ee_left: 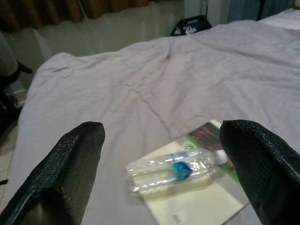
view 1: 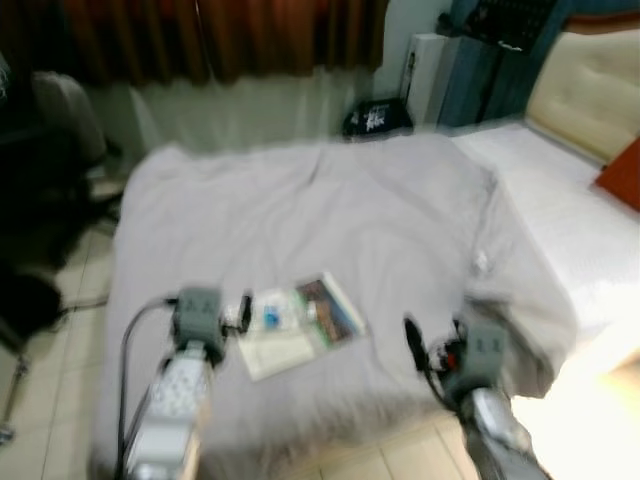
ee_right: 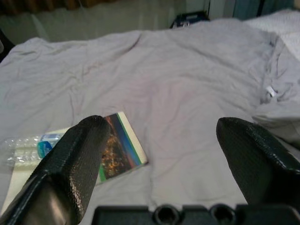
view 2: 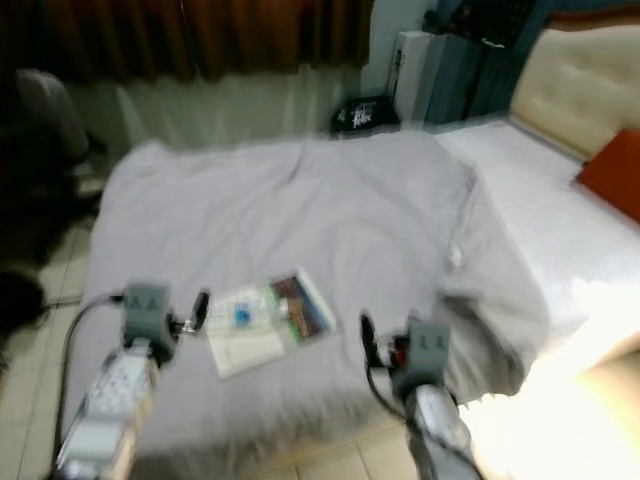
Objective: Clean up the room
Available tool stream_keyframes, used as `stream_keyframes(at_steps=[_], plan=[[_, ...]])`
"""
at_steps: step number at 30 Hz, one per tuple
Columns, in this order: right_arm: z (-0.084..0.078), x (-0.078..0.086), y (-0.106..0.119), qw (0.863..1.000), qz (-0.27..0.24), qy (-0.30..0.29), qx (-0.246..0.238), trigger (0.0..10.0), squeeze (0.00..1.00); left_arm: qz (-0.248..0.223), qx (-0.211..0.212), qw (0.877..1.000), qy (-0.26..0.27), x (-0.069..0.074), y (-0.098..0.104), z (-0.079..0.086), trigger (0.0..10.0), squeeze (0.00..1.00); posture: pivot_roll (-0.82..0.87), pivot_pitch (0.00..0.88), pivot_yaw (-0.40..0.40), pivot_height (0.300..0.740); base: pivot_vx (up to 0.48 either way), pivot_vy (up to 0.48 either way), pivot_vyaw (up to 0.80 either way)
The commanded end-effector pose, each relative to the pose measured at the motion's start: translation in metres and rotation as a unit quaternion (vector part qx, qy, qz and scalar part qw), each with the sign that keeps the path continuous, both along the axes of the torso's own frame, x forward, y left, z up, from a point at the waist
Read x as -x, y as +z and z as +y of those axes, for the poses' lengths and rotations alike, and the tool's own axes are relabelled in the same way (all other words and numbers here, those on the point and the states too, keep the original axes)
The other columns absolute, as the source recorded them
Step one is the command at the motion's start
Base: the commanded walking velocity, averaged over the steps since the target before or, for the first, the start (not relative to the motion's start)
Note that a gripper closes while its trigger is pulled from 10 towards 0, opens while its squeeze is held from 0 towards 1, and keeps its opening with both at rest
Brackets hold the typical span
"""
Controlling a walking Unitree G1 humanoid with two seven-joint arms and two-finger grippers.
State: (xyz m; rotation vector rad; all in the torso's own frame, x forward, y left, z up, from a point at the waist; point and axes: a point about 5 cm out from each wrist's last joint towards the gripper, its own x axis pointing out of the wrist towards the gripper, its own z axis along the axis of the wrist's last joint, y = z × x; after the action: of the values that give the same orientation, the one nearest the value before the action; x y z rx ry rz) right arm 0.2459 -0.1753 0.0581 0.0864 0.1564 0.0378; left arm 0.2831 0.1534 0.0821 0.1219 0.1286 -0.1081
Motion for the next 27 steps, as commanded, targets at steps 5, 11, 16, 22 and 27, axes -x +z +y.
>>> stream_keyframes(at_steps=[5,11,16,22,27], plan=[[0.005,-0.002,0.002,1.000,-0.006,0.003,-0.006,10.0,0.00,-0.009,-0.009,1.000,0.007,-0.004,0.002,0.008,10.0,0.00,-0.05,0.000,-0.008,0.740,0.000,0.000,0.00],[0.002,-0.001,0.002,1.000,-0.005,-0.004,-0.005,10.0,0.00,-0.009,-0.005,1.000,0.005,-0.007,0.002,0.009,10.0,0.00,-0.05,0.000,-0.004,0.740,0.335,0.167,0.00],[0.002,0.000,0.001,1.000,-0.006,-0.006,-0.005,10.0,0.00,-0.014,-0.006,1.000,-0.002,-0.009,0.004,0.006,10.0,0.00,-0.05,0.000,-0.003,0.740,0.416,0.192,0.00],[0.002,0.001,0.001,1.000,-0.006,-0.008,-0.005,10.0,0.00,-0.013,-0.013,1.000,-0.018,-0.011,0.004,0.000,10.0,0.00,-0.06,0.000,0.002,0.740,0.336,0.121,0.00],[0.002,0.003,0.000,1.000,-0.003,-0.009,-0.003,10.0,0.00,0.007,-0.035,0.999,-0.027,-0.017,-0.002,-0.002,10.0,0.00,-0.07,0.000,0.008,0.740,0.000,0.000,0.00]])
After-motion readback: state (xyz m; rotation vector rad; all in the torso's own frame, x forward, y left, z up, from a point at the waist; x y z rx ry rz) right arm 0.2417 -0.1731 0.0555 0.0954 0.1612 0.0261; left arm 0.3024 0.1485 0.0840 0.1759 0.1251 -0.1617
